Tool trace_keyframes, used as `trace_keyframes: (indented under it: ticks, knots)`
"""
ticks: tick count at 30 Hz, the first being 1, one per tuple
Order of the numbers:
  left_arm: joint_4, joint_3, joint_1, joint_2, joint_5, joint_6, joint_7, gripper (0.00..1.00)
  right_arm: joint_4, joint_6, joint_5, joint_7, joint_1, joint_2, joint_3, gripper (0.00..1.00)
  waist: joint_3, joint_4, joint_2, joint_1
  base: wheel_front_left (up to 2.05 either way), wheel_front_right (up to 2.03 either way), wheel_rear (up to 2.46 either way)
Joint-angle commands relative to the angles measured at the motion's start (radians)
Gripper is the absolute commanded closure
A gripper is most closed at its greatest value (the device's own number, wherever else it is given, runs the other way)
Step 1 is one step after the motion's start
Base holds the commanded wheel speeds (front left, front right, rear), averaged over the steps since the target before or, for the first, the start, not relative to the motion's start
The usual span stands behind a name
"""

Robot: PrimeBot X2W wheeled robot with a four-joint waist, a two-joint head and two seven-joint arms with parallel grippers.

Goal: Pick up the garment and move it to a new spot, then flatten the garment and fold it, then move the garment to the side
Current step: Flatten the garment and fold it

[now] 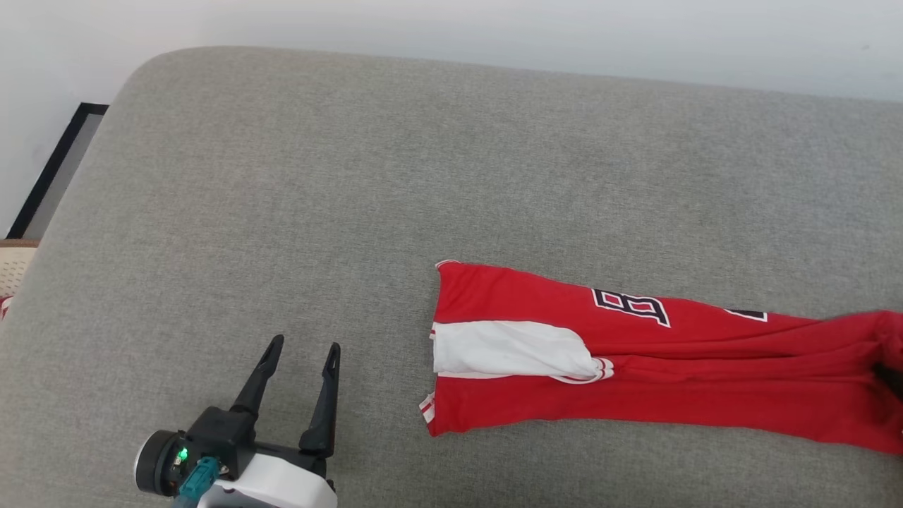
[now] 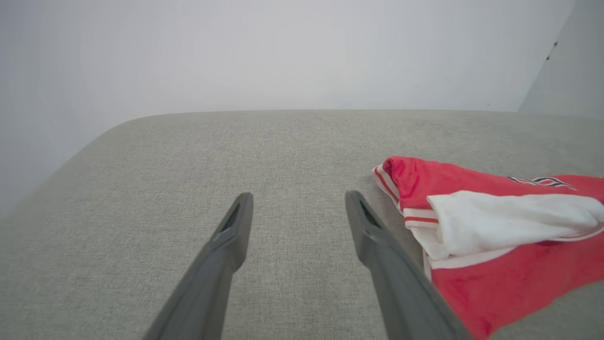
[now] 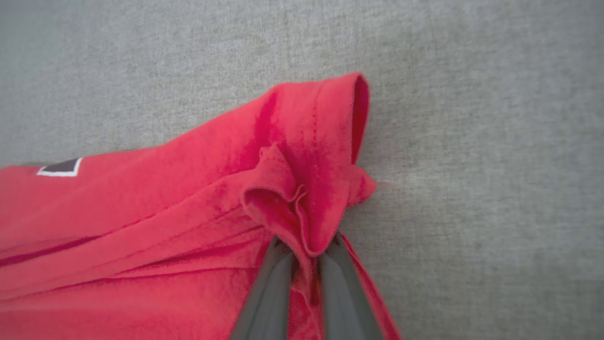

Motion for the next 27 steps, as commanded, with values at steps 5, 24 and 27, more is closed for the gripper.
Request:
trace_keyframes:
  ticks: [5,24,27]
  knots:
    - [-0.005,0.016,0.007,-0.012,0.008,-0.008,-0.005,0.0,0.014,-0.005,0.004,-0.036,-0.007,-0.042,-0.056,1.0,0.004,-0.026,-0.0001,0.0,0.0,0.0,0.0]
    - [-0.089,0.029,-0.004,-0.007,-0.021,-0.008,-0.005,0.0,-0.117,-0.002,-0.034,-0.002,0.039,-0.111,-0.19,1.0,0.017,-0.091,-0.0001,0.0,0.0,0.0,0.0]
    - [-0.085,0.013,-0.01,-0.004,-0.029,-0.008,-0.005,0.0,-0.261,-0.002,-0.036,0.051,0.058,-0.073,-0.139,1.0,0.014,-0.094,-0.0001,0.0,0.0,0.0,0.0]
